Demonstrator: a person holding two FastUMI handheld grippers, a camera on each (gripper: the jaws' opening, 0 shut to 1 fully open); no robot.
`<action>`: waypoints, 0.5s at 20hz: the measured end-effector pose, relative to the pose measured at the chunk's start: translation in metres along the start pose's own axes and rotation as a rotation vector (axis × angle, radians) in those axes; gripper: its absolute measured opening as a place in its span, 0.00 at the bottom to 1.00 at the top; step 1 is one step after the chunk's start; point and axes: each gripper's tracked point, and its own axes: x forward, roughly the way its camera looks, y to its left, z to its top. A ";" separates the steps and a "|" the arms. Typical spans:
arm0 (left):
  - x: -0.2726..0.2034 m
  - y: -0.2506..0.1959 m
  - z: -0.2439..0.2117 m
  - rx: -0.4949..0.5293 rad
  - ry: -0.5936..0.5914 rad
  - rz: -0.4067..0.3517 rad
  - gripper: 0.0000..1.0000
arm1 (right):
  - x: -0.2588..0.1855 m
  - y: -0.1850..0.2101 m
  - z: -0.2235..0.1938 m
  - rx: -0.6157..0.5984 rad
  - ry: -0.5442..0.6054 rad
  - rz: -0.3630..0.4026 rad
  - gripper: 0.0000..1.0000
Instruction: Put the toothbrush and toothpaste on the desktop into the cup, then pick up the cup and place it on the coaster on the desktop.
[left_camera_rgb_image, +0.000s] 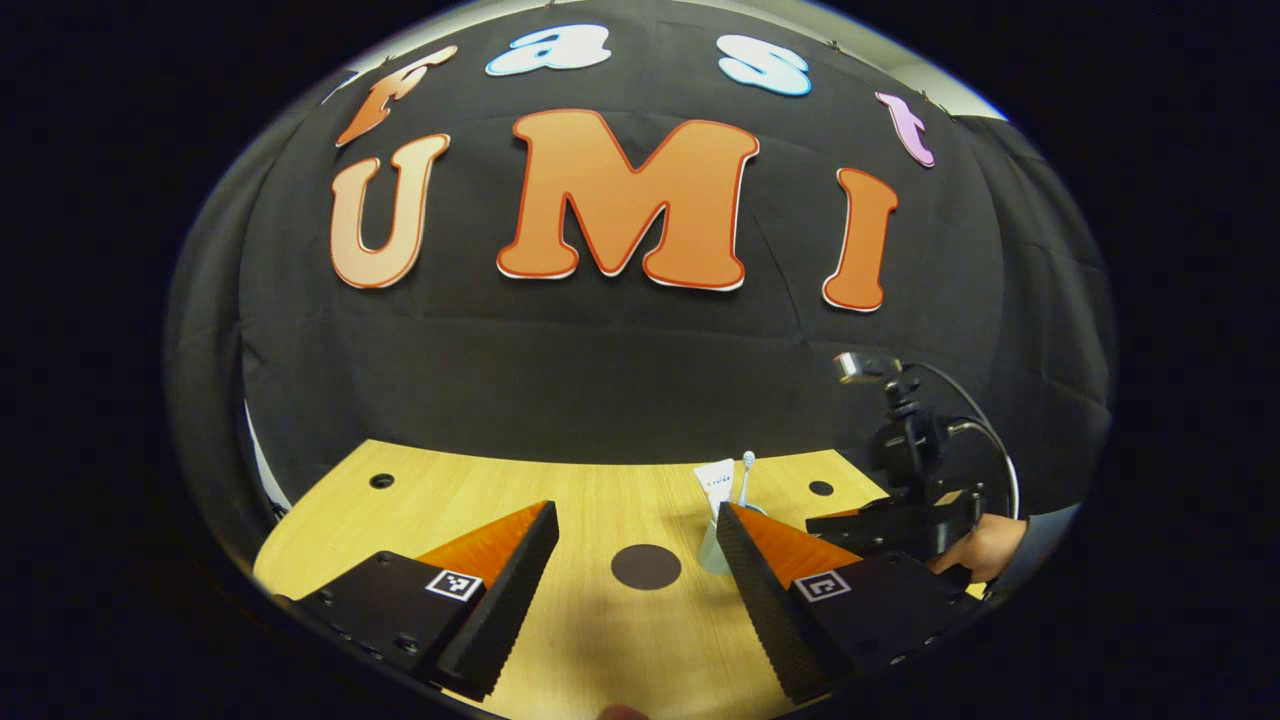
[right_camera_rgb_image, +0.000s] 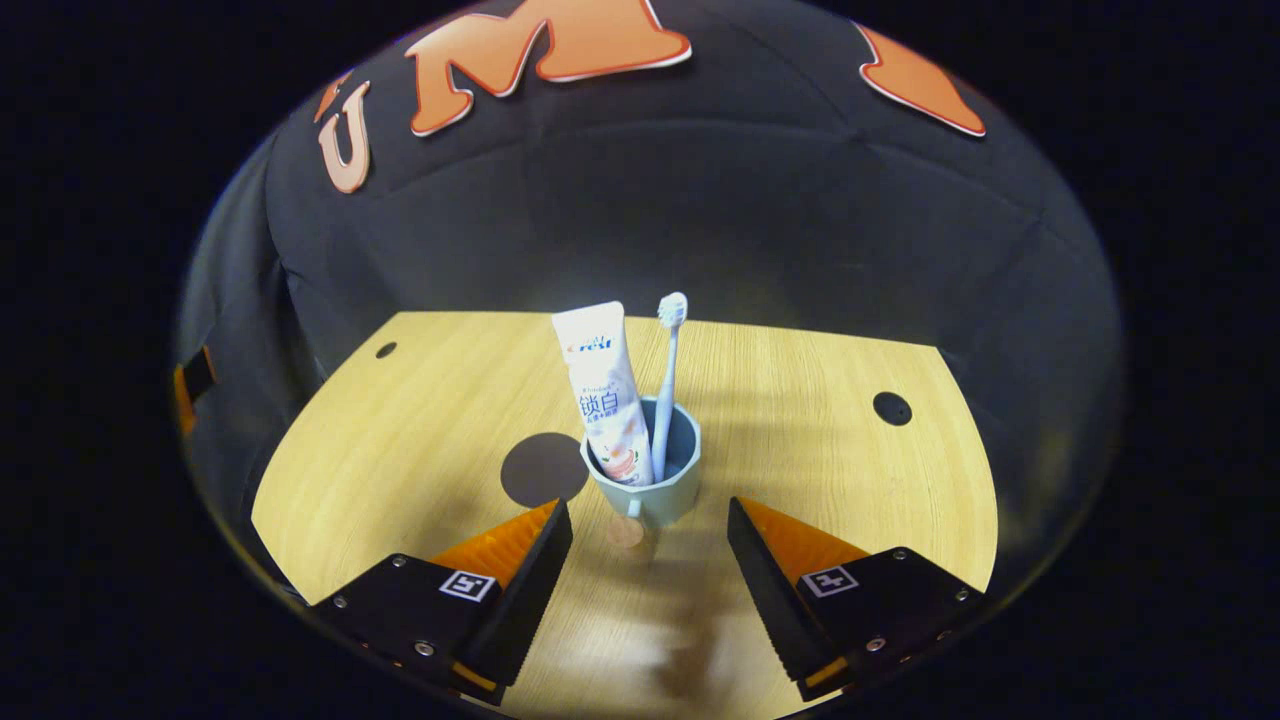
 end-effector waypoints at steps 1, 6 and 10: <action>-0.004 0.007 0.005 0.012 -0.013 0.009 0.97 | 0.007 0.001 -0.004 0.005 0.025 -0.012 0.95; -0.025 0.035 0.011 0.045 -0.016 0.055 0.97 | 0.038 -0.001 -0.030 0.066 0.192 -0.070 0.85; -0.034 0.056 0.003 0.030 0.015 0.090 0.97 | 0.051 0.001 -0.037 0.138 0.288 -0.075 0.61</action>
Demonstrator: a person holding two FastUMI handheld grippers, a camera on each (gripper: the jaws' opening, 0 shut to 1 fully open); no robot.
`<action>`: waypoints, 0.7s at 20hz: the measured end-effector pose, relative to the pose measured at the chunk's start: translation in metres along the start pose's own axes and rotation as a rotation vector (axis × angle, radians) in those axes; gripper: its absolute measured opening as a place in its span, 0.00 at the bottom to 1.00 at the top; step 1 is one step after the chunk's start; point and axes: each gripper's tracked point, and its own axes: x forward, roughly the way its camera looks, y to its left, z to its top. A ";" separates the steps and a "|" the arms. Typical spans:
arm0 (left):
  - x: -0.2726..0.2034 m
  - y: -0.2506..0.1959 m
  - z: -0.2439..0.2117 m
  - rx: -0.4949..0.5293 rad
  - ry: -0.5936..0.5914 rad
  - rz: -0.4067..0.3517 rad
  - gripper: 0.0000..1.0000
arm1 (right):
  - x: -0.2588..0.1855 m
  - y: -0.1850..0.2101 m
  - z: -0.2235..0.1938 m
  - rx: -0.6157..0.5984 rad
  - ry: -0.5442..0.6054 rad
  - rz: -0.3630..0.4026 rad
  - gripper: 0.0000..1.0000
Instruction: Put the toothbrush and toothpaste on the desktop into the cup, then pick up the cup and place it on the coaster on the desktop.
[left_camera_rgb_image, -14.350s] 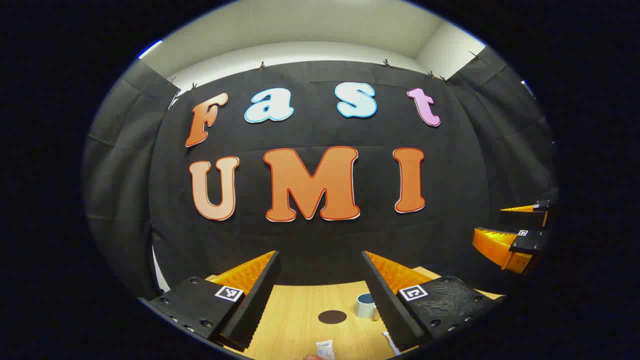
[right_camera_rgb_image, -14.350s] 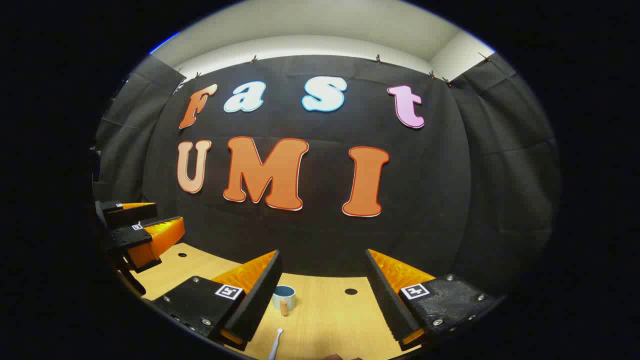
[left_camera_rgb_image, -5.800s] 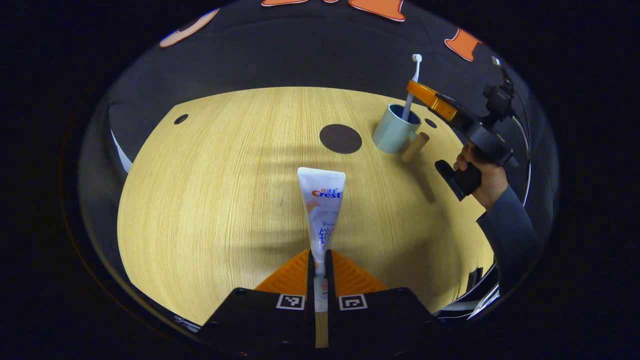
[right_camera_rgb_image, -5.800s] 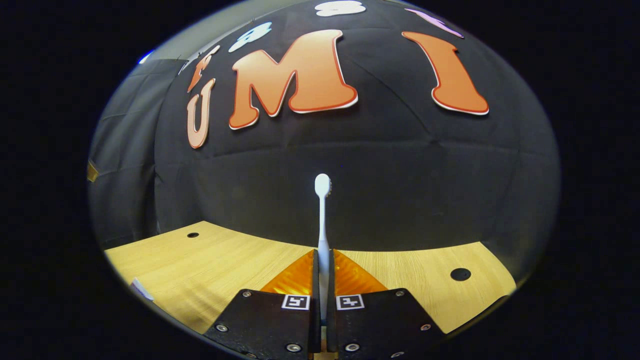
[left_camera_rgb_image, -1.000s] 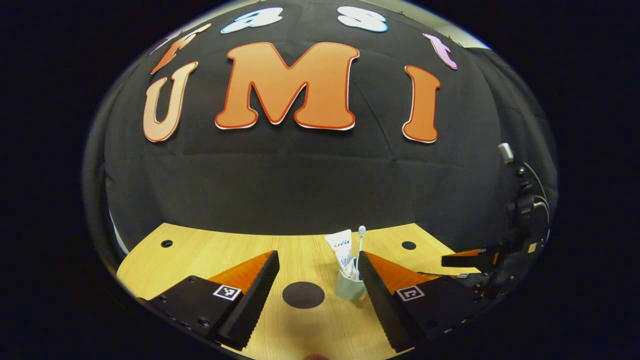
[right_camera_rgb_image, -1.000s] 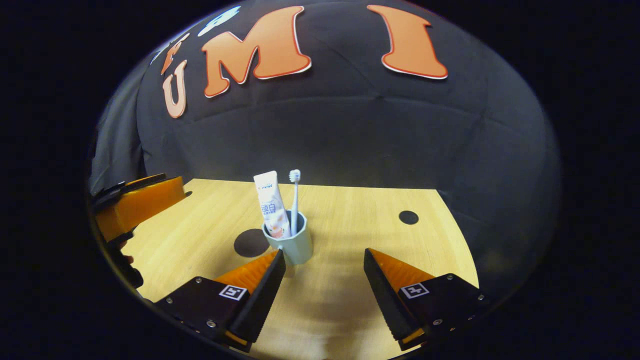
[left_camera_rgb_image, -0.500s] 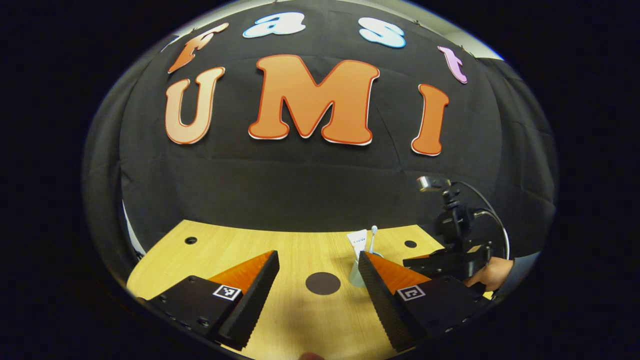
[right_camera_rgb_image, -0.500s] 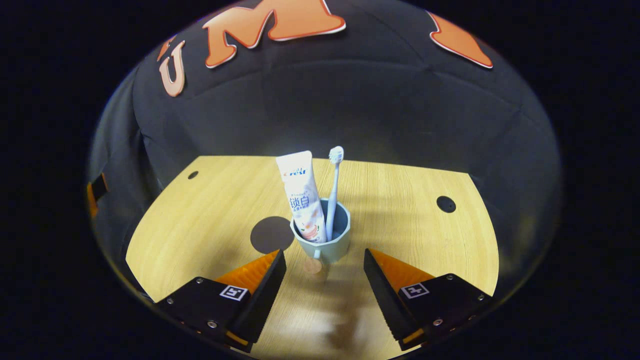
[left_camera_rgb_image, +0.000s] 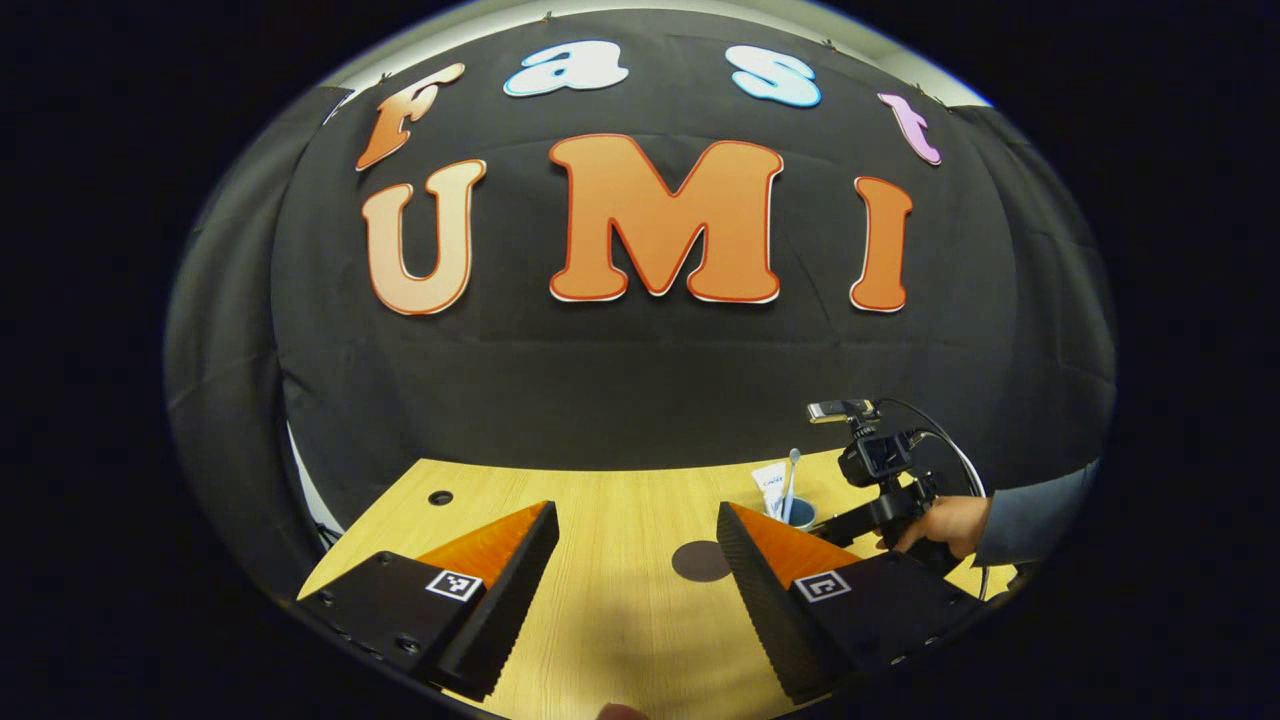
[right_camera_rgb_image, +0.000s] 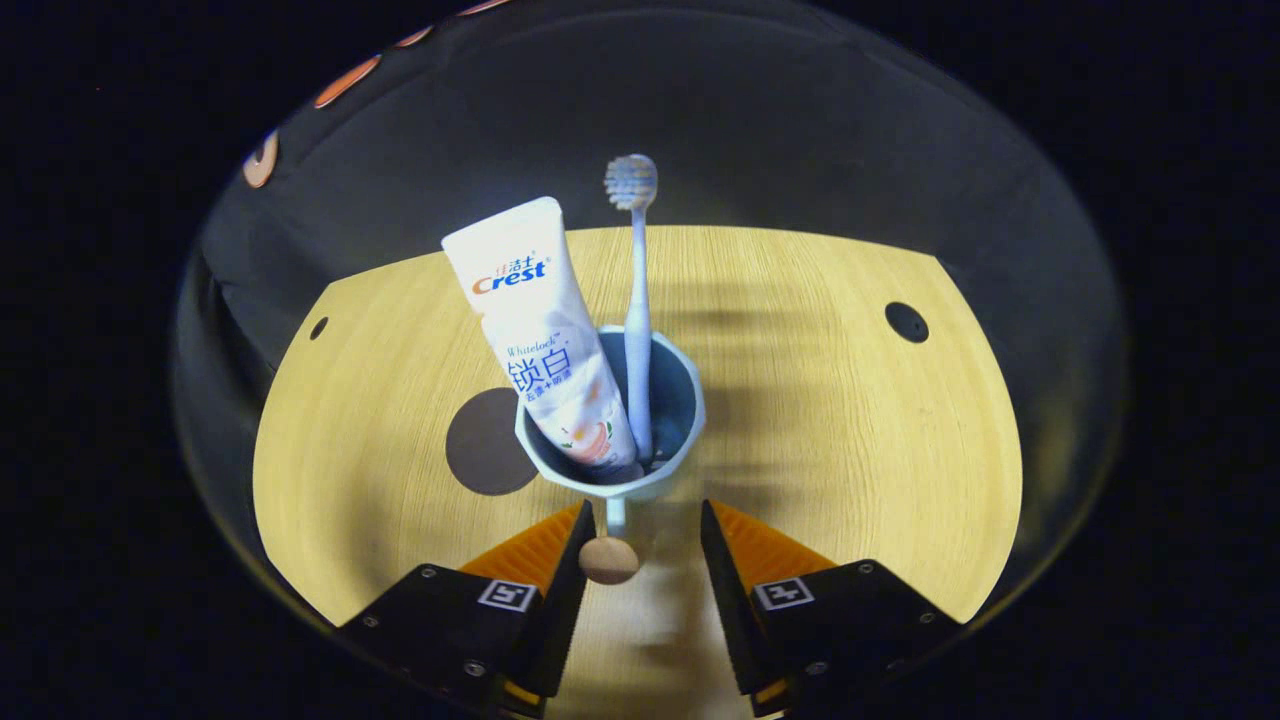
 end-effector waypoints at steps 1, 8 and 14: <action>-0.002 0.004 -0.002 -0.008 0.010 0.006 0.97 | 0.003 0.003 -0.001 0.015 0.022 0.002 0.59; -0.007 0.023 -0.018 -0.032 0.061 0.036 0.97 | 0.003 0.007 0.000 -0.024 -0.007 -0.033 0.20; -0.017 0.028 -0.024 -0.025 0.070 0.044 0.97 | -0.002 0.005 0.012 -0.068 -0.084 -0.043 0.13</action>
